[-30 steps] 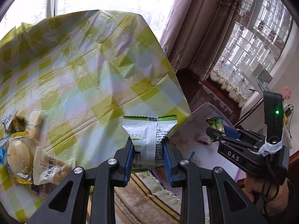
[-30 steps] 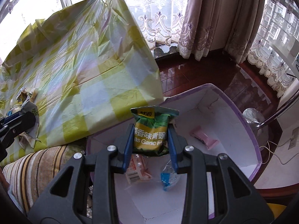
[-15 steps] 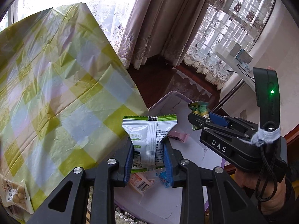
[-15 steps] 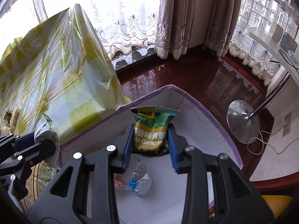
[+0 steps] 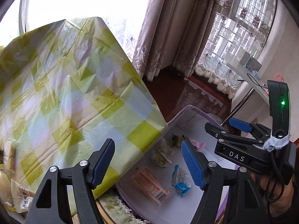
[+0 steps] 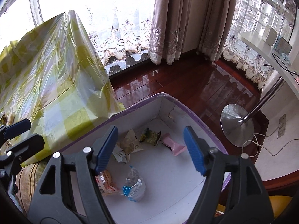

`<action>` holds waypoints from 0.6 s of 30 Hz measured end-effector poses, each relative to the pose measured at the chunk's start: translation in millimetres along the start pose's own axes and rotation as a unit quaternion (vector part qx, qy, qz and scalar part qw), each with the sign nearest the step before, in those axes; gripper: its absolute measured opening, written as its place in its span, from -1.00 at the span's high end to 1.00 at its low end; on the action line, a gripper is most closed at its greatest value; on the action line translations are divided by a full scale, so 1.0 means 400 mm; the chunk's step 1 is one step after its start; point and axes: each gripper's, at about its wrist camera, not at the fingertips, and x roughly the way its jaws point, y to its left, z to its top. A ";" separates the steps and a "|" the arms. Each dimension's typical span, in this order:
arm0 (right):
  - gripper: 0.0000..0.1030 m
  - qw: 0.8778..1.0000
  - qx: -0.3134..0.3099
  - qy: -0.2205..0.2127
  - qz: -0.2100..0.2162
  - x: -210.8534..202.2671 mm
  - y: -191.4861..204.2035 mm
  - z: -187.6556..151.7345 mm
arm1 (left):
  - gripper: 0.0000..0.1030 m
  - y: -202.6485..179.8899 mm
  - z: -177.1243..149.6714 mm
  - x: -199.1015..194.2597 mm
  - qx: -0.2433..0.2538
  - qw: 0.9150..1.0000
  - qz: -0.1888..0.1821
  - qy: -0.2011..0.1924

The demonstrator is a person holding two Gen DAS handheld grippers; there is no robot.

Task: Organize snacks
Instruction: 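Open both tools to drop the two bags into the white box, then move both tools back over the snack pile on the table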

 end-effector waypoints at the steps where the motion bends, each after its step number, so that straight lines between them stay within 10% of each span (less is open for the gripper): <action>1: -0.58 1.000 -0.002 -0.006 -0.001 -0.007 0.005 0.003 | -0.50 -0.002 0.002 -0.010 0.007 1.000 0.022 -0.010; 12: -0.84 0.994 -0.043 -0.081 -0.051 -0.085 0.118 0.055 | -0.64 0.057 0.024 -0.097 0.032 0.966 0.247 -0.067; 18: -0.87 0.992 -0.064 -0.109 -0.015 -0.116 0.200 0.064 | -0.64 0.147 -0.001 -0.148 0.012 0.957 0.275 -0.096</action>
